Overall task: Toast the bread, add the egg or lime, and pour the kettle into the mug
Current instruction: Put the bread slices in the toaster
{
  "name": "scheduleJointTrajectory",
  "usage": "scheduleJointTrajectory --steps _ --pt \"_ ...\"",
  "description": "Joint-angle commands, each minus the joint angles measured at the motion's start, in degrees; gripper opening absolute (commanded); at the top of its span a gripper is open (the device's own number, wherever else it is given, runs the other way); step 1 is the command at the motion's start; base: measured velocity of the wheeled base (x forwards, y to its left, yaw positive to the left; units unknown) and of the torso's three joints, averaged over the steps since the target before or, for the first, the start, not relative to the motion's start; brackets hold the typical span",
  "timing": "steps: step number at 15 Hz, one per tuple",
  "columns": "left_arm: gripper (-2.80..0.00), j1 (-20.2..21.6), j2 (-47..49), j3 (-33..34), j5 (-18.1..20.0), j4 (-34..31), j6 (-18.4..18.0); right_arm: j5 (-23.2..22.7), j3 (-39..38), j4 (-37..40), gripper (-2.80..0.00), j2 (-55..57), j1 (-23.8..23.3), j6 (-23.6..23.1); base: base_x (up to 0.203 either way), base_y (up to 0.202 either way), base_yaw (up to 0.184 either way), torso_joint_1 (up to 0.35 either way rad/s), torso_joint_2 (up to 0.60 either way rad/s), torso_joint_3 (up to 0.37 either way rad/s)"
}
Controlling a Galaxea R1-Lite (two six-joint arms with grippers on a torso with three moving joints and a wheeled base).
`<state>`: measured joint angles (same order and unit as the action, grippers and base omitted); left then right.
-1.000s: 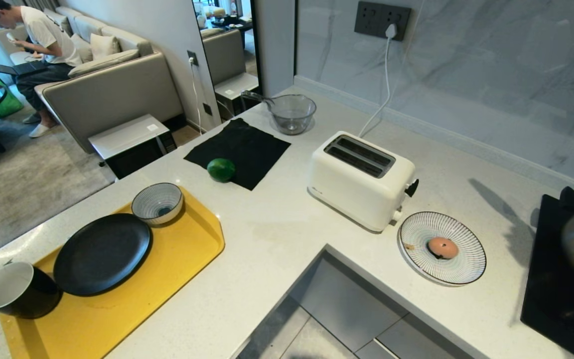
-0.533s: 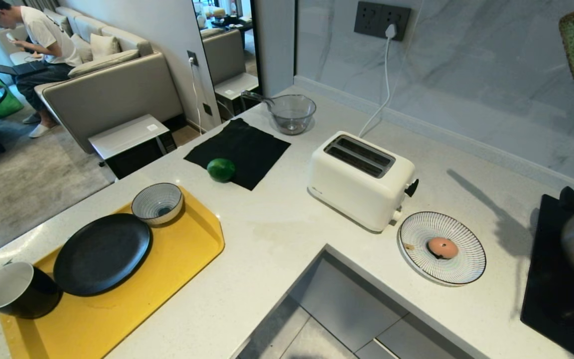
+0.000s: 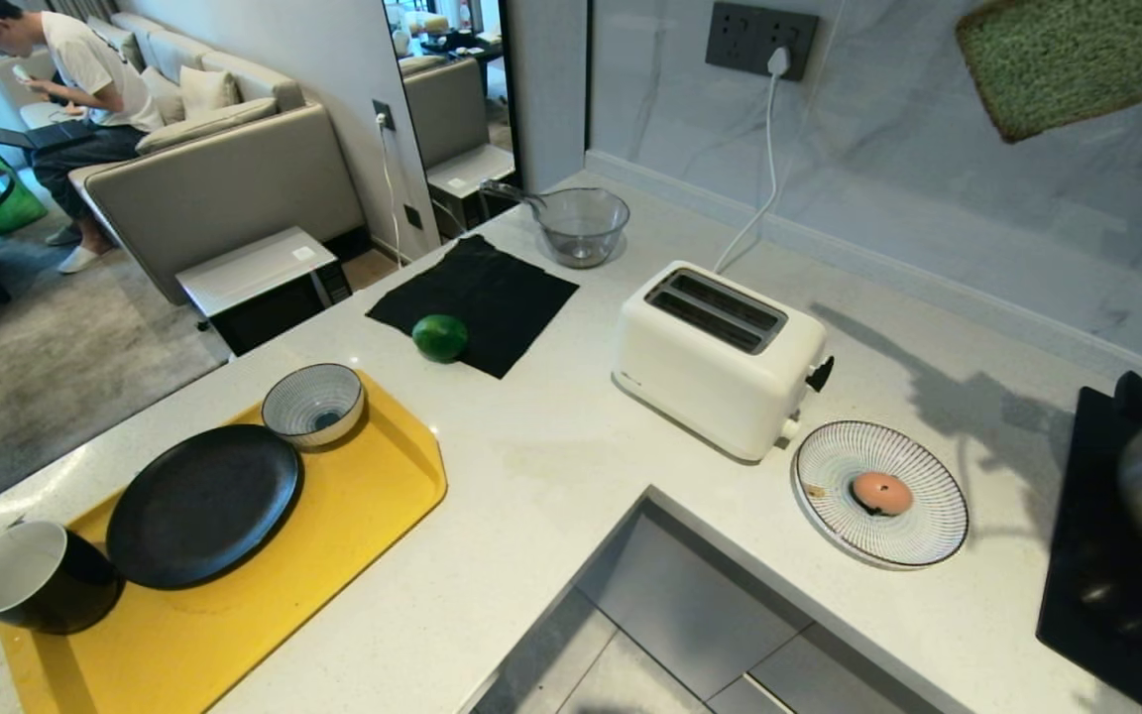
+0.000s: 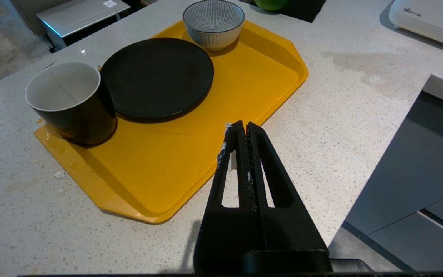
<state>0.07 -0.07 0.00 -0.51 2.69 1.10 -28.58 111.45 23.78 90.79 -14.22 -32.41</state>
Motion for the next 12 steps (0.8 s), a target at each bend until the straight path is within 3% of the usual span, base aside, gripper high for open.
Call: scheduleJointTrajectory --steps 1,4,7,12 --pt "-2.80 0.01 -0.10 0.97 -0.02 0.03 0.05 0.42 1.81 0.53 -2.80 5.67 2.22 -0.87 0.000 0.000 0.000 0.000 0.00 0.000" --pt "-2.80 0.01 -0.10 0.97 -0.02 0.03 0.05 -1.00 1.84 0.42 -2.80 9.25 2.84 -0.93 0.000 0.000 0.000 0.000 0.00 0.000" --pt "-2.80 0.01 -0.10 0.97 -0.02 0.03 -0.04 -3.08 1.76 0.53 -2.80 11.82 6.66 -0.99 0.000 0.000 0.000 0.000 0.00 0.000" --pt "-2.80 0.01 -0.10 0.88 -0.02 0.03 -0.13 -1.96 1.75 0.83 -2.80 10.46 10.69 -1.07 0.000 0.000 0.000 0.000 0.00 0.000"
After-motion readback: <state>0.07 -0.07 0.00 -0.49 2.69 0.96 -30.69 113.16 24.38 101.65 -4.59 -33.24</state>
